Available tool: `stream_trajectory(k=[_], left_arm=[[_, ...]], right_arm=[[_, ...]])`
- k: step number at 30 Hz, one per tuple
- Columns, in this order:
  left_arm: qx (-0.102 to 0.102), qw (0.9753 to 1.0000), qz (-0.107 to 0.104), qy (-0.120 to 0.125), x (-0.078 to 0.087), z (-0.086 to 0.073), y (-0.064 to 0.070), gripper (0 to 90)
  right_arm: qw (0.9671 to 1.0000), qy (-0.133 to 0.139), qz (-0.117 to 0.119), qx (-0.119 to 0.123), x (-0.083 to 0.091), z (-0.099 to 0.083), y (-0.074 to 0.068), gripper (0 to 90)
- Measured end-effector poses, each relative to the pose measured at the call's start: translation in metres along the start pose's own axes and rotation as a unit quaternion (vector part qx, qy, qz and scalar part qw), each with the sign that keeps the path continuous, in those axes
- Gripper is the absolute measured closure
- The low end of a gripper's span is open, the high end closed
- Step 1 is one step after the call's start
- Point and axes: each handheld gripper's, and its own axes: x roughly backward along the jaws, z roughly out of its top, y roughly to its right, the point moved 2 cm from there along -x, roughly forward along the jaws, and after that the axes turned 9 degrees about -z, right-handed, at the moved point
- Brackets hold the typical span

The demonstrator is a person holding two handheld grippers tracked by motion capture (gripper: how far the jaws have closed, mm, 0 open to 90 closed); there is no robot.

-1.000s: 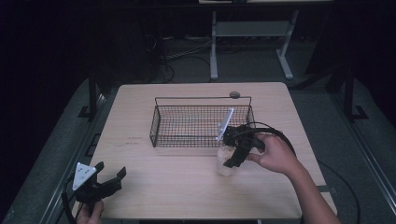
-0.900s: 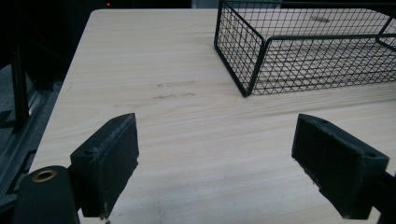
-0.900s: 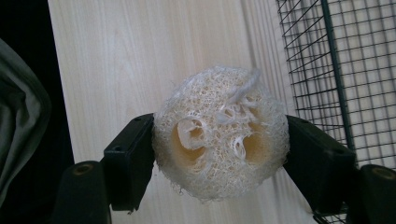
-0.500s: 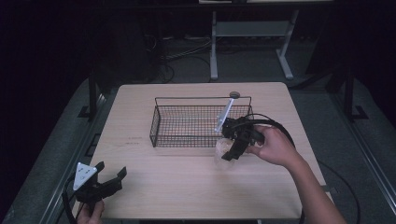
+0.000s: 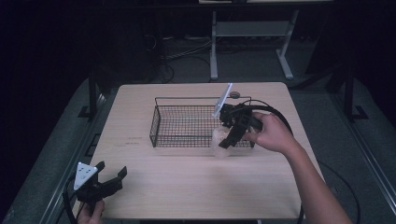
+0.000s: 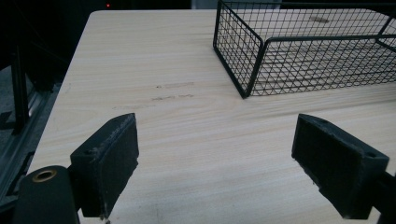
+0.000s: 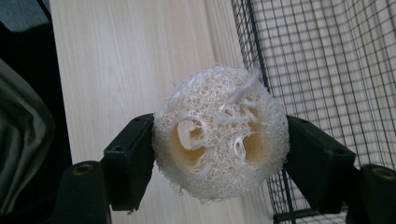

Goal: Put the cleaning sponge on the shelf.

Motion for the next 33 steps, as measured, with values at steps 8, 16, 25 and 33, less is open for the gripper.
stream_trajectory(k=[8, 16, 25, 33], left_arm=[[-0.001, 1.0000, 0.001, -0.001, 0.001, 0.000, 0.000, 13.8], [0.000, 1.0000, -0.003, -0.002, 0.000, 0.000, 0.000, 13.8], [-0.001, 1.0000, -0.004, -0.004, 0.000, 0.000, 0.000, 13.8], [-0.003, 1.0000, -0.008, -0.004, 0.000, -0.001, 0.000, 13.8]], right_arm=[[0.9999, -0.002, 0.005, -0.015, -0.003, 0.013, 0.016, 28.1], [0.9997, -0.014, 0.000, -0.019, -0.011, 0.032, 0.029, 28.1], [0.9988, -0.023, -0.017, -0.039, -0.021, 0.039, 0.048, 28.1], [0.9967, -0.021, -0.032, -0.071, -0.027, 0.038, 0.065, 28.1]])
